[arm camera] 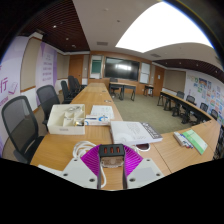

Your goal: Unplug charger

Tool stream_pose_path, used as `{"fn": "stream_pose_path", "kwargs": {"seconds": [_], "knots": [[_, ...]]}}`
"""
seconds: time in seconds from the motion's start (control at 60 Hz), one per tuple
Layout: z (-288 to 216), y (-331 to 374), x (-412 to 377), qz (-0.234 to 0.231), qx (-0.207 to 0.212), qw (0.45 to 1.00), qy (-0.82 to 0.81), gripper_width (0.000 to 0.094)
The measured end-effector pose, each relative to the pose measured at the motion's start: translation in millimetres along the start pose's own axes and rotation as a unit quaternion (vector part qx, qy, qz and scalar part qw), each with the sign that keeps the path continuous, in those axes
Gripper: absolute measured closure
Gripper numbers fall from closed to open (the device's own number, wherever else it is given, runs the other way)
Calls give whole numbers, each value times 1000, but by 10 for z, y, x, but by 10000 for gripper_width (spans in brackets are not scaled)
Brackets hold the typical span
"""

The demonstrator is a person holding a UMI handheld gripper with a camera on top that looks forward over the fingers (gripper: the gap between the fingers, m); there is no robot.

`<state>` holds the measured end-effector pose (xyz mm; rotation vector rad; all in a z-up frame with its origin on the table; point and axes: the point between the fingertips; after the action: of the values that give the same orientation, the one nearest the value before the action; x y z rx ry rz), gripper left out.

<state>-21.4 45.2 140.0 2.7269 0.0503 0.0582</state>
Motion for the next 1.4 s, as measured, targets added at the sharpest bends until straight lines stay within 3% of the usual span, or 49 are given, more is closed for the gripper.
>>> {"fn": "stream_pose_path", "kwargs": {"seconds": [0.233,0.467,0.583,0.683,0.733,0.8,1.4], "knots": [[938,-271,547,-15,-66,998,-20,650],[1338,-113,690,-34,-82,995,-36,555],[1430,99,664,-47,-96,993,-47,386],[1509,321,620,-53,-112,991,-45,68],[1536,455,603,-50,-120,991,-42,104],[1509,648,584,-45,-119,991,-33,68],[1093,3000,80,-33,-82,996,7,82]]}}
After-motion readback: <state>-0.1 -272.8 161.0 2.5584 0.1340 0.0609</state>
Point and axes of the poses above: the point between the fingertips, and its own axes, seen from behind it with the camera up: x to the right, z down, y backward, against the way the camera looks, and after that the axes turned 10 degrees about -z, right-handed
